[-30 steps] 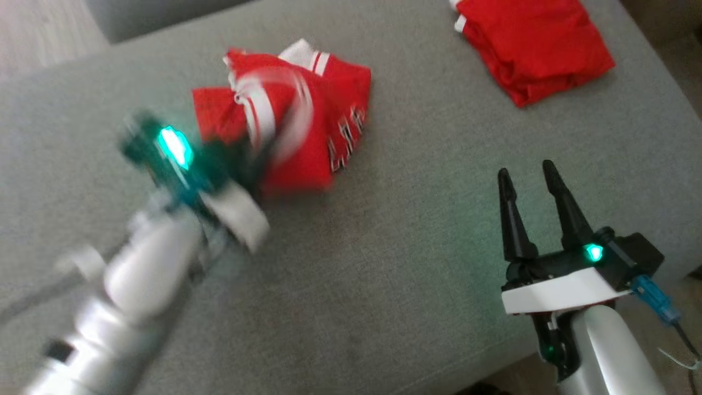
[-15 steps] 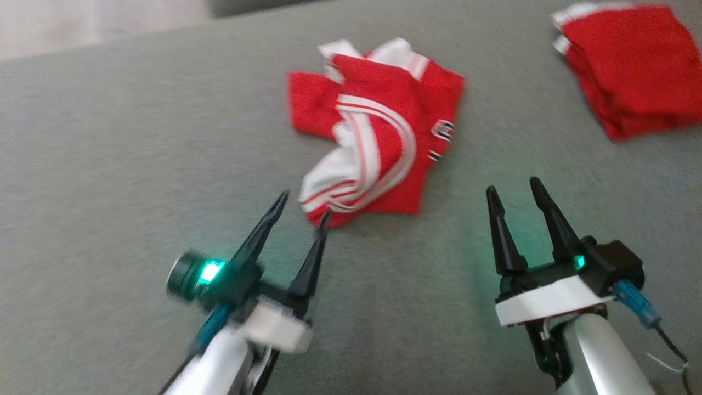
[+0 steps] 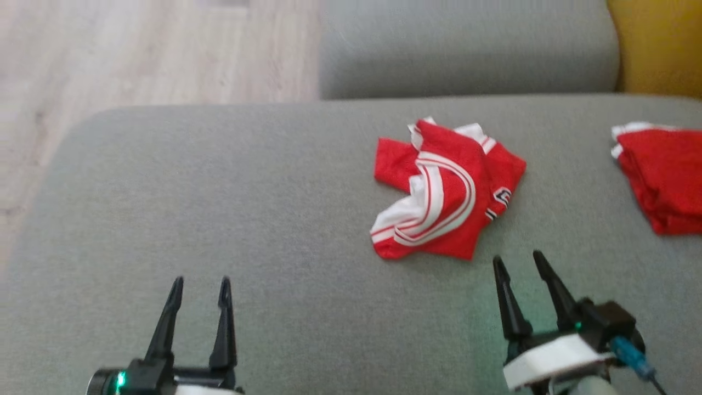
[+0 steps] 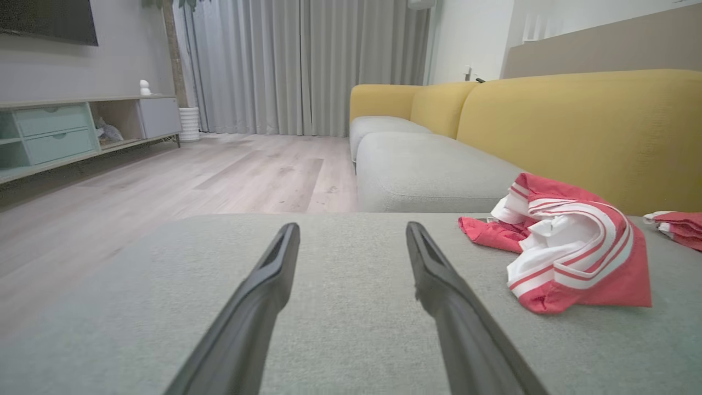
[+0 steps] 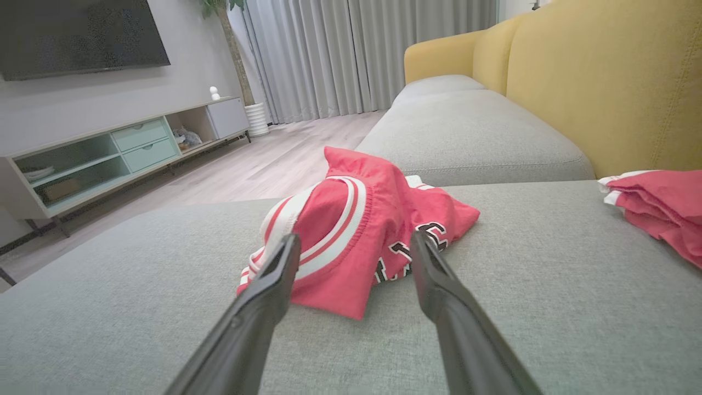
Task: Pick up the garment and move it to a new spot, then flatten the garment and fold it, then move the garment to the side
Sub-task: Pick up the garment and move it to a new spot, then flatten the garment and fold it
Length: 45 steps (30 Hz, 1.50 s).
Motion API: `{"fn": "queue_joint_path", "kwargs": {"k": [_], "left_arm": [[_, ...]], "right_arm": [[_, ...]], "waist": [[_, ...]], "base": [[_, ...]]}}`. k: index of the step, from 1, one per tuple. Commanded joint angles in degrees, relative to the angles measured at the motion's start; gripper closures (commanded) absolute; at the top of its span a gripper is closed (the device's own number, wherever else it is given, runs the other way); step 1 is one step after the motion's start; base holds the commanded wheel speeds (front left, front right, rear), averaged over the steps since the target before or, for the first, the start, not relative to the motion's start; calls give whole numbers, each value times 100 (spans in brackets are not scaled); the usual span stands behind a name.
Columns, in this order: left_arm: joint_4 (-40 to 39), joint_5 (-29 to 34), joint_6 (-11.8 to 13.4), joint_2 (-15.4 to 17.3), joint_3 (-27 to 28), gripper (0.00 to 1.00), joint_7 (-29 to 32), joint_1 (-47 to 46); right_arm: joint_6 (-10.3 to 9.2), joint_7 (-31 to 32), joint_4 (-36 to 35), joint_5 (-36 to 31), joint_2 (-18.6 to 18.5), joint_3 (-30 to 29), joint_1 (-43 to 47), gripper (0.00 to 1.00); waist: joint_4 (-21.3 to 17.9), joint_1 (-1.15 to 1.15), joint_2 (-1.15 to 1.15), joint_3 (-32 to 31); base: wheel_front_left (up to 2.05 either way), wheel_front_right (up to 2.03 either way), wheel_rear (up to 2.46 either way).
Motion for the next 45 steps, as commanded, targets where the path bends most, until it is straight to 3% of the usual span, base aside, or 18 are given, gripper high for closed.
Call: {"fn": "queue_joint_path", "kwargs": {"k": [1, 9, 19, 45], "left_arm": [[-159, 91, -29, -39, 286, 0, -54, -132], [40, 558, -268, -99, 512, 0, -54, 98], [112, 793, -373, -185, 568, 0, -54, 91], [212, 824, -419, -317, 655, 0, -54, -38]], "right_arm": [[39, -21, -177, 64, -9, 112, -14, 0], [39, -21, -153, 103, -9, 104, 192, 0], [39, -21, -142, 99, -9, 106, 179, 0], [39, -21, -241, -58, -9, 70, 136, 0]], "waist": [[161, 2, 0, -225], [124, 2, 0, -312], [98, 2, 0, -263], [-95, 2, 0, -115]], "base": [[0, 0, 0], [0, 0, 0], [0, 0, 0], [0, 0, 0]]}}
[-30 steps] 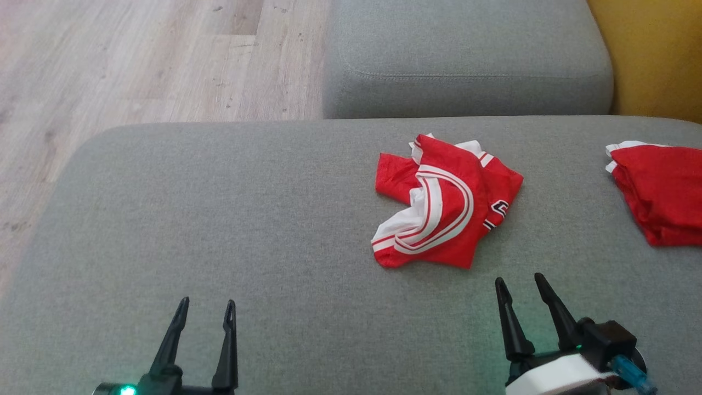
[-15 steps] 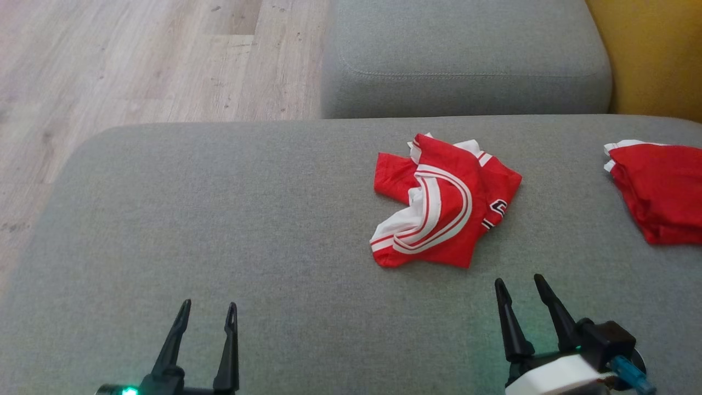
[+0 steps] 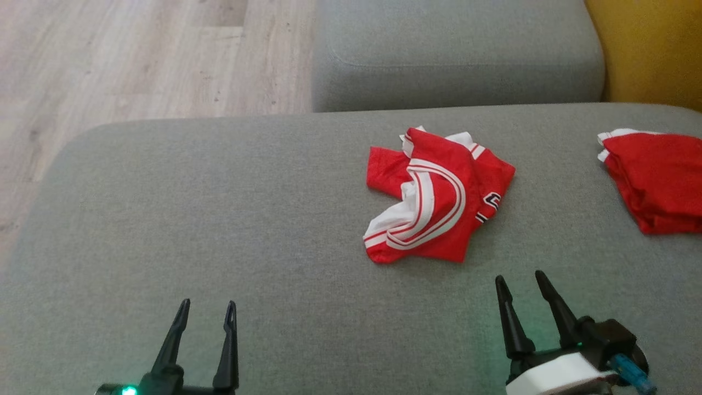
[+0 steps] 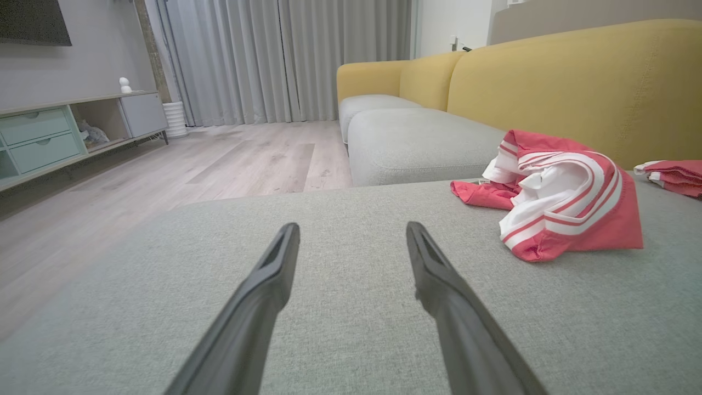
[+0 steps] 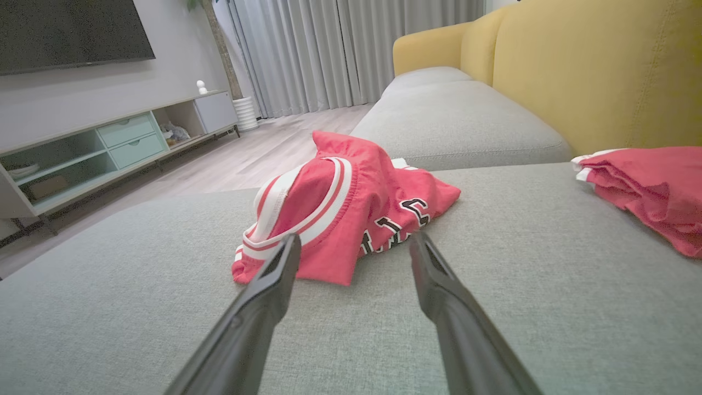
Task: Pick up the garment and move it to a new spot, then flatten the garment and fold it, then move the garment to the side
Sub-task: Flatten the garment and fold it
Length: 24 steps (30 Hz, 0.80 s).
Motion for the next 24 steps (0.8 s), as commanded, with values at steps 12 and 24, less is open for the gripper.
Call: {"fn": "queue_joint_path", "kwargs": {"k": [12, 24], "left_arm": [[861, 178, -509, 61, -533, 0, -55, -1787], [2187, -30, -628, 565, -1858, 0, -55, -3288]], "right_arm": [[39, -22, -776, -404, -16, 376, -605, 0], [39, -22, -1192, -224, -16, 426, -885, 0]], "waist": [[-936, 0, 0, 1064], [-1974, 0, 0, 1773]], "base": [[0, 0, 0], [0, 0, 0]]}}
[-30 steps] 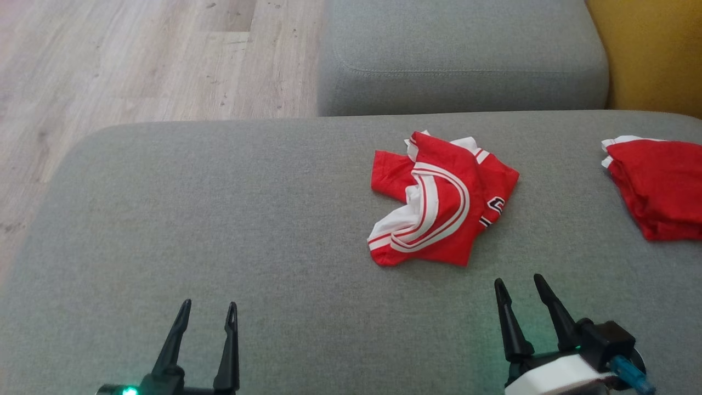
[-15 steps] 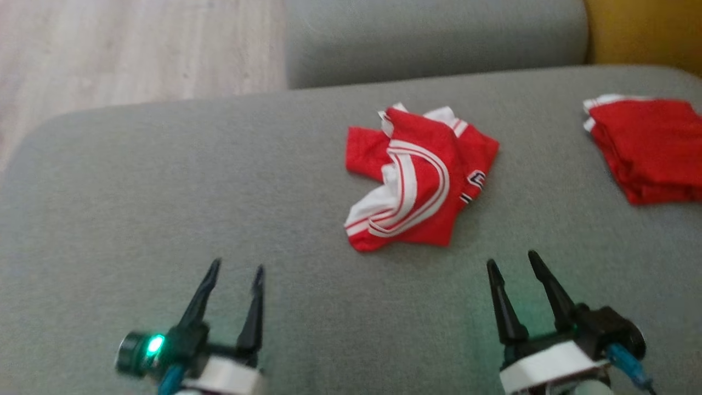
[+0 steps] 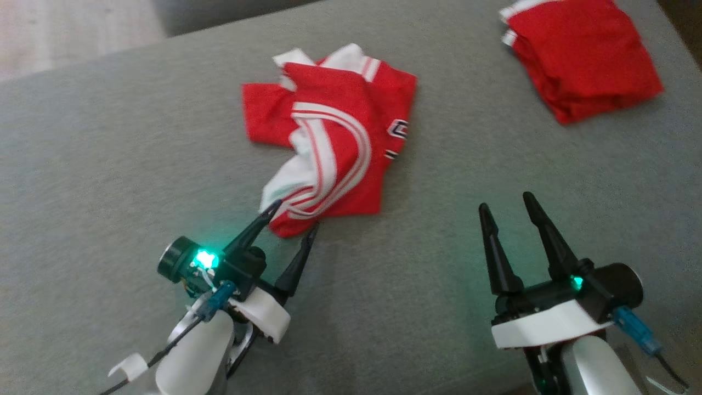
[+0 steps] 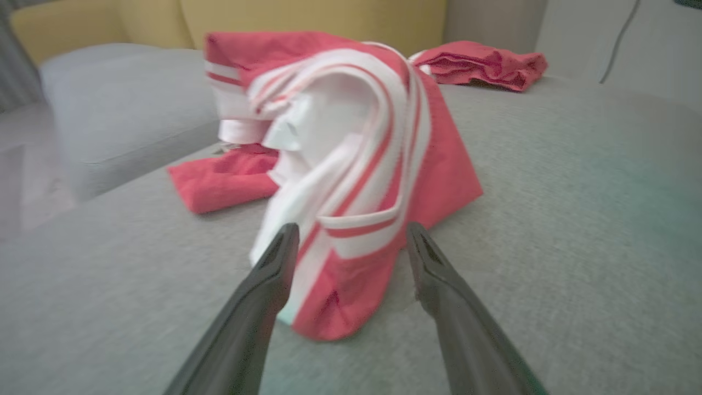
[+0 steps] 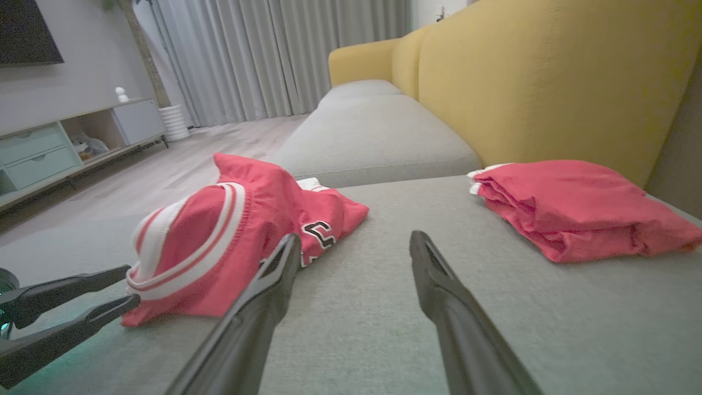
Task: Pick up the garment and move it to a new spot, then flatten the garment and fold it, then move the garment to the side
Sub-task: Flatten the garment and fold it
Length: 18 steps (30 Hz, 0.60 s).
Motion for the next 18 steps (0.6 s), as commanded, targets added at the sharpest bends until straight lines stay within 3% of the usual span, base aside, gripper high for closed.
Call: {"fn": "queue_joint_path", "kwargs": {"k": [1, 4, 5, 6, 7, 13, 18], "left_arm": [[-102, -63, 12, 137, 98, 0, -55, -184], [-12, -293, 12, 269, -218, 0, -55, -351], [-27, -333, 11, 314, -330, 8, -55, -414], [-98, -368, 11, 355, -413, 64, -55, -483], [-179, -437, 11, 375, -464, 100, -55, -533], [-1102, -901, 11, 416, -1028, 100, -55, -1134], [-1715, -1473, 11, 464, -1268, 100, -55, -2485]], "right_arm": [[39, -22, -201, 39, -17, 94, -145, 0], [39, -22, -213, 69, -17, 54, -139, 0], [39, -22, -215, 74, -17, 54, -143, 0], [39, -22, -219, 86, -17, 52, -155, 0], [39, -22, -221, 102, -17, 51, -165, 0], [39, -22, -224, 193, -17, 32, -186, 0], [39, -22, -245, 255, -17, 24, -172, 0]], "waist": [[-316, -1, 0, 236], [-445, -1, 0, 266], [-476, -1, 0, 274], [-505, -1, 0, 279], [-532, -1, 0, 279], [-615, -1, 0, 179], [-613, -1, 0, 50]], "base": [[0, 0, 0], [0, 0, 0], [0, 0, 0], [0, 0, 0], [0, 0, 0], [0, 0, 0], [0, 0, 0]]}}
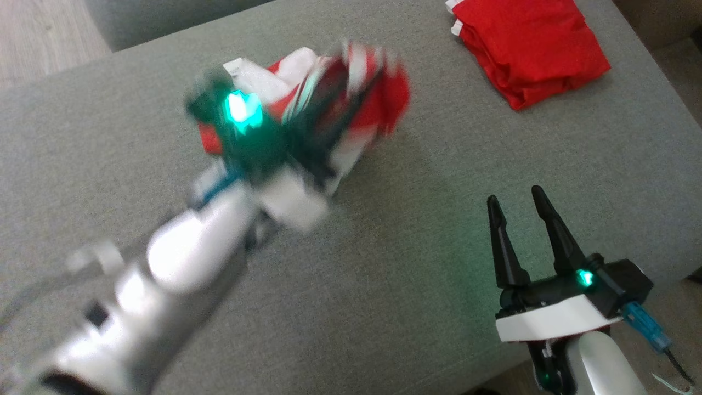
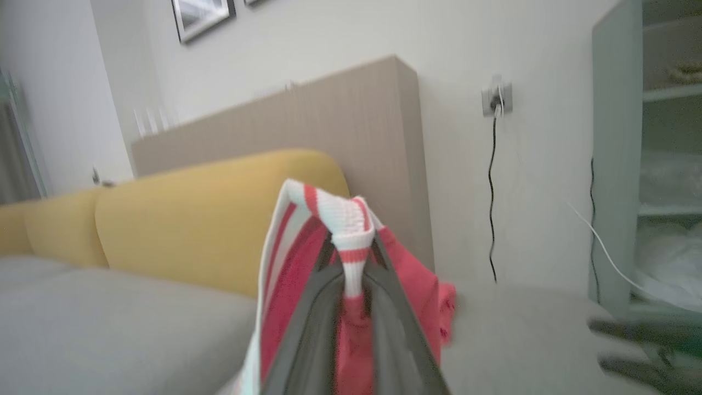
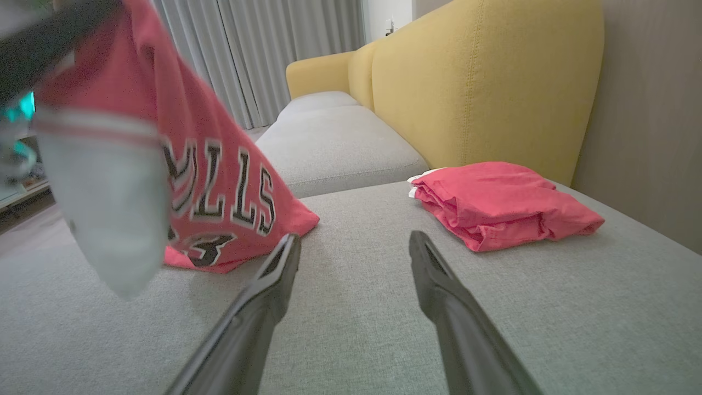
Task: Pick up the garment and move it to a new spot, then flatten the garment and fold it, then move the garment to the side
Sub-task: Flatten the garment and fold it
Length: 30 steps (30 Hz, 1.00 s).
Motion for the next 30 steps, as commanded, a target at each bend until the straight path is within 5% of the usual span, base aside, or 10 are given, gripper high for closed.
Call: {"fn": "queue_joint_path", "kwargs": {"k": [1, 7, 11, 17, 22, 23, 28, 30], "left_arm": [[-268, -220, 10, 141, 189, 100, -55, -941], [144, -980, 10, 268, 447, 100, -42, -2893], [723, -1595, 71, 251, 911, 100, 457, -3368], [1428, -2222, 185, 563, 1104, 100, 1244, -2535], [1740, -2441, 147, 814, 1067, 100, 1163, -1498], [1844, -2392, 130, 945, 1071, 0, 707, -1080], [1932, -2082, 486, 957, 1273, 0, -27, -256], [1175, -1591, 856, 791, 1772, 0, -50, 354]], "right_arm": [[39, -22, -207, 21, -18, 132, -134, 0], [39, -22, -236, -31, -18, 123, -160, 0], [39, -22, -269, -46, -18, 21, -103, 0], [39, -22, -339, -34, -18, -88, -57, 0], [39, -22, -411, 71, -18, -93, -69, 0], [39, -22, -426, 151, -18, -84, -79, 0], [39, -22, -396, 147, -18, -164, -27, 0], [39, -22, -319, 47, -18, -211, 20, 0]], "waist": [[6, 0, 0, -50], [56, 0, 0, -231], [198, 0, 0, -371], [480, 0, 0, -391], [604, 0, 0, -295], [656, 0, 0, -241], [900, 0, 0, -234], [1109, 0, 0, -303]], "base": [[0, 0, 0], [0, 0, 0], [0, 0, 0], [0, 0, 0], [0, 0, 0], [0, 0, 0], [0, 0, 0], [0, 0, 0]]}}
